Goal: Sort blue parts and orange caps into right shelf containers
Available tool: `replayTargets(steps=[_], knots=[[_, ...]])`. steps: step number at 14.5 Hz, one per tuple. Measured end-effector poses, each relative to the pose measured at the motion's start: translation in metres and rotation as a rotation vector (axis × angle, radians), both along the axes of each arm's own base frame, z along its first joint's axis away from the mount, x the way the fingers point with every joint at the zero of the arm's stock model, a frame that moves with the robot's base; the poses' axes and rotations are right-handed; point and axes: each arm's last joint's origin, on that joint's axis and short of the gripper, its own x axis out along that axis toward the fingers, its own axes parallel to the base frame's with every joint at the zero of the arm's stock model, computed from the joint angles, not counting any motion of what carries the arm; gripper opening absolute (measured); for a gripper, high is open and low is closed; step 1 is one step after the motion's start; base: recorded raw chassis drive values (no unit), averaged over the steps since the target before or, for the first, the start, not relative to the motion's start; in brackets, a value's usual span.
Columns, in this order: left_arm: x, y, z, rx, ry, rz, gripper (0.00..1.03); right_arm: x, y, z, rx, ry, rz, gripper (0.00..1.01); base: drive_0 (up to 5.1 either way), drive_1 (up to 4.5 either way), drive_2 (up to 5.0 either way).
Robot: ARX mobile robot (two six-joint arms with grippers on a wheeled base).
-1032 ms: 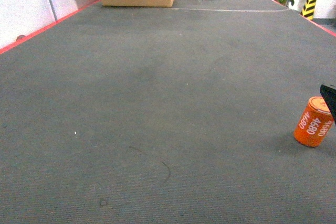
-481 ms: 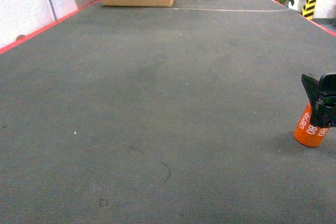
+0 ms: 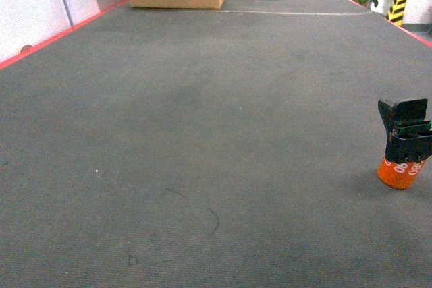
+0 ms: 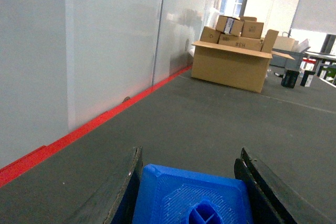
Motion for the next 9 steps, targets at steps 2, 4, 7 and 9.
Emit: replayTargets(steps=[2,4,7,9], knots=[[0.0,0.0,0.0,0.0,0.0,0.0,0.47,0.007,-0.002,-0.003,-0.007,0.004,-0.014,0.98,0.0,0.0,0.0],[0.0,0.0,0.0,0.0,0.0,0.0,0.47,0.021,-0.003,-0.01,-0.023,0.012,-0.03,0.98,0.0,0.0,0.0],[0.0,0.0,0.0,0.0,0.0,0.0,0.47,0.029,-0.002,-0.016,-0.033,0.02,-0.032,0.98,0.0,0.0,0.0],[0.0,0.0,0.0,0.0,0.0,0.0,0.47,0.032,-0.002,-0.018,-0.038,0.022,-0.036,0.98,0.0,0.0,0.0]])
